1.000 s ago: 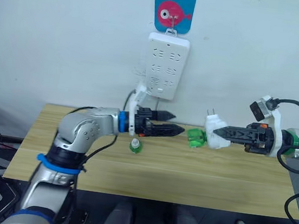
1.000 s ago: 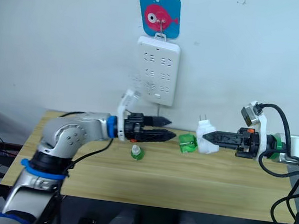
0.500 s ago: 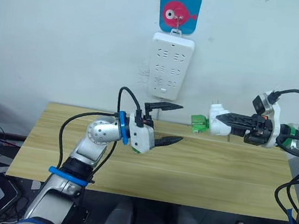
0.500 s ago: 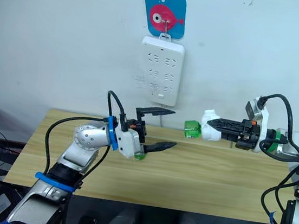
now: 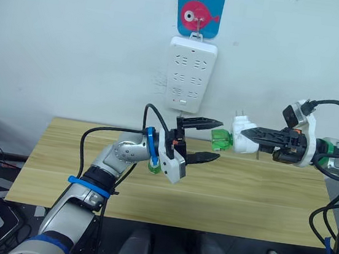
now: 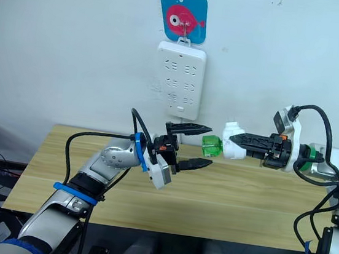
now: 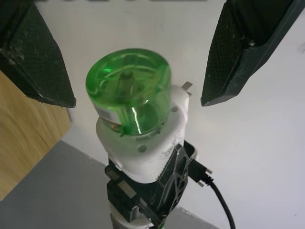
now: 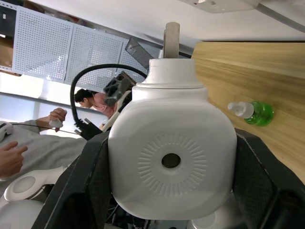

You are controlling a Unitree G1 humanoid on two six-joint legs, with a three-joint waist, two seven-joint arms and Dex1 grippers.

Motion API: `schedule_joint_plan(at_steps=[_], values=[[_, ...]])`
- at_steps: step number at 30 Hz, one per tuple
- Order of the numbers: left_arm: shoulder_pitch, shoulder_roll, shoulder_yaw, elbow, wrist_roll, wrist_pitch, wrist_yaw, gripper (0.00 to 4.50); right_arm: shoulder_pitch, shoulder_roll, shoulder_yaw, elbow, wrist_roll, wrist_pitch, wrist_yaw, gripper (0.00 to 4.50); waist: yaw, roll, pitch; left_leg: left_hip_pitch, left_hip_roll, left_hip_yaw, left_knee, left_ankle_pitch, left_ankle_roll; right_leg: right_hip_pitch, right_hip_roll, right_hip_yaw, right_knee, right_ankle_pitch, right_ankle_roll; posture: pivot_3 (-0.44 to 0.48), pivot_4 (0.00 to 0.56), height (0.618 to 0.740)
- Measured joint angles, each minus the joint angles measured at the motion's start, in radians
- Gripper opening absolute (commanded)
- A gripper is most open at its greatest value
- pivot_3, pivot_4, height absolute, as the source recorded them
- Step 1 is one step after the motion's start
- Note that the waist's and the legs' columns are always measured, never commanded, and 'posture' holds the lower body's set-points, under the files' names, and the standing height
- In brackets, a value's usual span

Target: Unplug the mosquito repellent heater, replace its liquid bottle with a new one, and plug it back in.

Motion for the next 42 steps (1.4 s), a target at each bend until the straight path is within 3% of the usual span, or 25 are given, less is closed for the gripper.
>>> schedule_joint_plan(at_steps=[1,7,9,14,17,20,22,24,26,30,34,36,41,42], values=[[-0.001,0.002,-0.009,0.001,-0.001,0.000,0.000,4.49,0.004,0.000,0.000,-0.002,0.006,0.000,-0.005,2.98,0.000,0.000,0.000,0.000,0.000,0.000,0.000,0.000,0.000,0.000,0.000,0.000,0.000,0.000,0.000,0.042,0.207,0.740],[-0.002,0.003,-0.033,0.004,-0.009,0.003,0.010,2.64,0.033,0.000,0.000,-0.033,0.050,0.000,-0.029,2.98,0.000,0.000,0.000,0.000,0.000,0.000,0.000,0.000,0.000,0.000,0.000,0.000,0.000,0.000,0.000,0.043,0.205,0.740],[-0.002,0.003,-0.034,0.004,-0.011,0.004,0.018,2.28,0.038,0.000,0.000,-0.039,0.060,0.000,-0.036,2.98,0.000,0.000,0.000,0.000,0.000,0.000,0.000,0.000,0.000,0.000,0.000,0.000,0.000,0.000,0.000,0.044,0.203,0.740],[0.002,0.006,-0.059,-0.011,-0.079,0.060,-0.013,2.28,0.038,-0.005,-0.002,-0.040,0.069,-0.003,-0.044,2.98,0.000,0.000,0.000,0.000,0.000,0.000,0.000,0.000,0.000,0.000,0.000,0.000,0.000,0.000,0.000,0.049,0.199,0.740],[0.045,0.010,-0.106,-0.118,-0.294,0.271,-0.144,2.28,0.038,-0.017,-0.001,-0.046,0.071,-0.003,-0.041,2.98,-0.001,0.000,0.000,0.000,0.000,-0.001,0.000,0.000,0.000,0.000,0.000,0.000,0.000,0.000,0.000,0.051,0.197,0.740],[0.089,0.025,-0.126,-0.293,-0.549,0.638,-0.265,2.28,0.040,-0.035,0.001,-0.070,0.070,-0.007,-0.019,2.98,-0.002,0.000,0.000,0.000,0.000,-0.002,0.000,0.000,0.000,0.000,0.000,-0.001,0.000,0.000,0.000,0.051,0.197,0.740],[0.107,0.045,-0.123,-0.428,-0.834,1.051,-0.281,2.28,0.045,-0.046,0.000,-0.090,0.068,-0.016,-0.006,2.98,-0.003,0.001,0.000,0.000,0.000,-0.003,0.001,0.000,0.000,0.001,0.000,-0.001,0.000,0.000,0.000,0.060,0.193,0.740],[0.104,0.064,-0.076,-0.487,-1.150,1.446,-0.236,2.28,0.055,-0.049,0.002,-0.106,0.066,-0.017,0.006,2.98,-0.004,0.001,0.000,0.000,0.000,-0.004,0.001,0.000,0.000,0.001,0.000,-0.001,0.000,0.000,0.000,0.062,0.196,0.740],[0.087,0.069,-0.016,-0.484,-1.373,1.715,-0.163,2.28,0.059,-0.049,0.010,-0.115,0.062,-0.016,0.021,2.98,-0.005,0.001,0.000,0.000,0.000,-0.004,0.001,0.000,0.000,0.001,0.000,-0.002,0.000,0.000,0.000,0.061,0.197,0.740],[0.046,0.045,0.100,-0.371,-1.702,2.082,0.000,2.28,0.058,-0.031,0.020,-0.126,0.051,-0.012,0.035,2.98,-0.009,0.000,-0.001,0.000,0.000,-0.003,0.001,0.000,0.000,0.000,0.001,-0.002,0.001,0.000,0.000,0.057,0.200,0.740],[0.063,-0.001,0.173,-0.330,-1.813,2.212,0.122,2.28,0.058,-0.019,0.020,-0.123,0.039,-0.001,0.035,2.98,-0.010,0.000,-0.001,0.000,0.000,-0.002,0.001,0.000,0.000,0.000,0.001,-0.002,0.001,0.000,0.000,0.053,0.201,0.740],[0.063,-0.007,0.191,-0.330,-1.833,2.235,0.151,3.02,0.058,-0.015,0.019,-0.123,0.040,0.000,0.035,2.98,-0.009,0.000,-0.001,0.000,0.000,-0.002,0.002,0.001,0.000,0.000,0.001,-0.001,0.001,0.000,0.000,0.050,0.203,0.740],[0.092,-0.055,0.236,-0.320,-1.868,2.256,0.287,4.36,0.056,-0.006,0.019,-0.127,0.038,0.000,0.009,2.98,-0.009,0.000,-0.001,0.001,0.000,-0.001,0.002,0.001,-0.001,0.000,0.001,0.000,0.001,0.000,0.000,0.051,0.212,0.740],[0.105,-0.056,0.253,-0.319,-1.877,2.260,0.312,4.43,0.056,-0.006,0.019,-0.126,0.038,0.000,0.005,2.98,-0.010,0.000,-0.001,0.001,0.000,-0.001,0.002,0.001,-0.001,0.000,0.001,0.000,0.001,0.000,0.000,0.052,0.213,0.740]])
